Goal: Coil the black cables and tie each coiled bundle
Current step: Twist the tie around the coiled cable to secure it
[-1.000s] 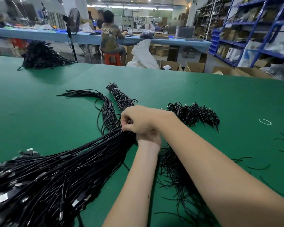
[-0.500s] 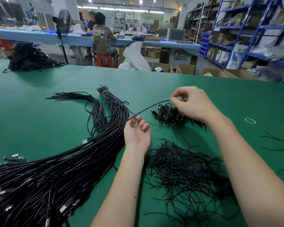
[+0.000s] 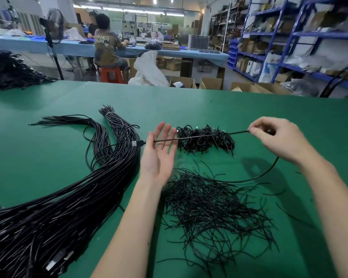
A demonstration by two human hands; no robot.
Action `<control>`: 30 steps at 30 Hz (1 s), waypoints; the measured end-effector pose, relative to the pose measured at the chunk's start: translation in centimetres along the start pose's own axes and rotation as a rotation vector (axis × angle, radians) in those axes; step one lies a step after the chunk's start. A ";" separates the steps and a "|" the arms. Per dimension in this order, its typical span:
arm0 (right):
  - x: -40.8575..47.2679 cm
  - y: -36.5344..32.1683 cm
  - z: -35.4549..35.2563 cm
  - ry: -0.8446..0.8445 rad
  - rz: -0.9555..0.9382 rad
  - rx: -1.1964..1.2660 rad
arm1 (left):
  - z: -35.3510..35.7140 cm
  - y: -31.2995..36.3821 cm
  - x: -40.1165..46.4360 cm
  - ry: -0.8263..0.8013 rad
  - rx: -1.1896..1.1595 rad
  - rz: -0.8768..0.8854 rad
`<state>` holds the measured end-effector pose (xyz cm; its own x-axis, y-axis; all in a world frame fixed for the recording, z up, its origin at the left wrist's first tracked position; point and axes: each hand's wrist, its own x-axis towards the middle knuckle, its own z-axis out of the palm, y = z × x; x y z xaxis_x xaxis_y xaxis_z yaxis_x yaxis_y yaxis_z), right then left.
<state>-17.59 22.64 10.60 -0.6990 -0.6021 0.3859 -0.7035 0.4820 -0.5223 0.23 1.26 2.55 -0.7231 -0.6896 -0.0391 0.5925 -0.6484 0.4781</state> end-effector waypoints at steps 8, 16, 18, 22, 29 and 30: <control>-2.0 -3.9 4.7 -0.450 -0.148 -0.032 | 1.2 -2.4 -0.7 -0.206 0.320 -0.073; -4.3 -4.7 8.2 -0.500 -0.299 0.134 | 1.6 -3.1 -0.8 -0.207 0.292 -0.087; -4.7 -4.8 8.4 -0.550 -0.293 0.157 | 1.8 -3.4 -1.0 -0.222 0.307 -0.106; -5.0 -4.9 8.2 -0.536 -0.214 0.237 | 2.0 -3.5 -1.1 -0.278 0.301 -0.134; -5.0 -4.3 8.1 -0.558 -0.184 0.031 | 2.0 -2.9 -1.5 -0.292 0.292 -0.162; -4.8 -3.9 7.8 -0.597 -0.145 0.108 | 1.9 -2.6 -1.5 -0.302 0.229 -0.170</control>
<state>-10.46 18.69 4.87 -0.3832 -0.9235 -0.0172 -0.7470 0.3209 -0.5822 -0.91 4.63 3.02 -0.8958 -0.4310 0.1083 0.3856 -0.6328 0.6714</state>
